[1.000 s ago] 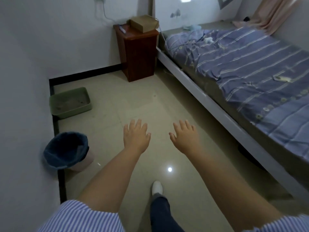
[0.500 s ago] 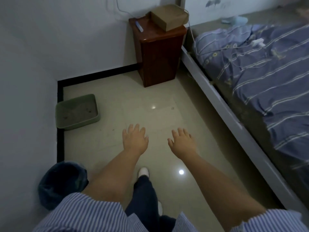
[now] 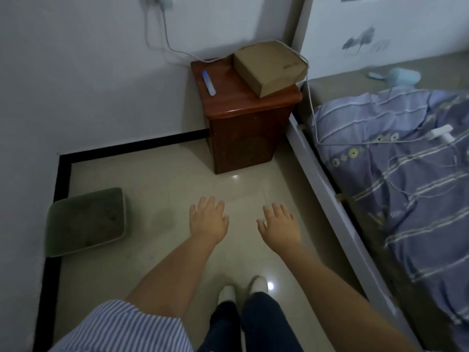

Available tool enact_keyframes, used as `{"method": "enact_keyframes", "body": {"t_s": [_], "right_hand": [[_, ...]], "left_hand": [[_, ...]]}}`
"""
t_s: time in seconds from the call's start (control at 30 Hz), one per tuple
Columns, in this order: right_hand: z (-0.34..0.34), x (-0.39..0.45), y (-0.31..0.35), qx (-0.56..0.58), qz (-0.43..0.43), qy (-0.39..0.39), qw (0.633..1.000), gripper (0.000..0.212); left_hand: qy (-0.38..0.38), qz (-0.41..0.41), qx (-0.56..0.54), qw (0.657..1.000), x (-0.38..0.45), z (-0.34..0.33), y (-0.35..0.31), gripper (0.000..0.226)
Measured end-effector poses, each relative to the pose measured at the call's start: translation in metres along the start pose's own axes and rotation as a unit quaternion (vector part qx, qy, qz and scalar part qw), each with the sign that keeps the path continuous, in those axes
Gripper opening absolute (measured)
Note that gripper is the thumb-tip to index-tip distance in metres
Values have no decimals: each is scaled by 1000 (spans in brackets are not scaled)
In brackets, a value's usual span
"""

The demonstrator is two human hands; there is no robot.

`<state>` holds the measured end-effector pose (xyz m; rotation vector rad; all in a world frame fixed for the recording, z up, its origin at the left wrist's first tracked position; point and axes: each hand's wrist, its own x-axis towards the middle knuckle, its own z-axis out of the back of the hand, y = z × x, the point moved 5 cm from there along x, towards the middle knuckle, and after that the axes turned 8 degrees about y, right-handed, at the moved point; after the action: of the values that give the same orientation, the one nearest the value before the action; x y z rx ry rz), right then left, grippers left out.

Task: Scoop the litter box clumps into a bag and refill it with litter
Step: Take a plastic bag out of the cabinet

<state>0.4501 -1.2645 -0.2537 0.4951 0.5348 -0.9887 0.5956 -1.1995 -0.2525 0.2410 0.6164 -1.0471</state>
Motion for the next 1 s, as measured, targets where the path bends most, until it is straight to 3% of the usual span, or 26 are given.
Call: {"method": "enact_keyframes", "body": {"t_s": [0.27, 0.57, 0.73, 0.87, 1.0], "right_hand": [[62, 205, -23, -26, 40, 49, 998, 54], [48, 387, -27, -66, 86, 88, 990, 55], [29, 442, -33, -101, 106, 107, 983, 54], [28, 471, -38, -123, 113, 110, 980, 54], [34, 485, -40, -120, 113, 99, 981, 54]], "left_hand": [[29, 65, -43, 997, 193, 35, -8, 51], [22, 104, -184, 977, 390, 18, 14, 54], [-70, 137, -399, 904, 468, 4, 36, 64], [-146, 165, -548, 807, 496, -2, 46, 63], [-170, 190, -650, 716, 511, 2, 44, 56]]}}
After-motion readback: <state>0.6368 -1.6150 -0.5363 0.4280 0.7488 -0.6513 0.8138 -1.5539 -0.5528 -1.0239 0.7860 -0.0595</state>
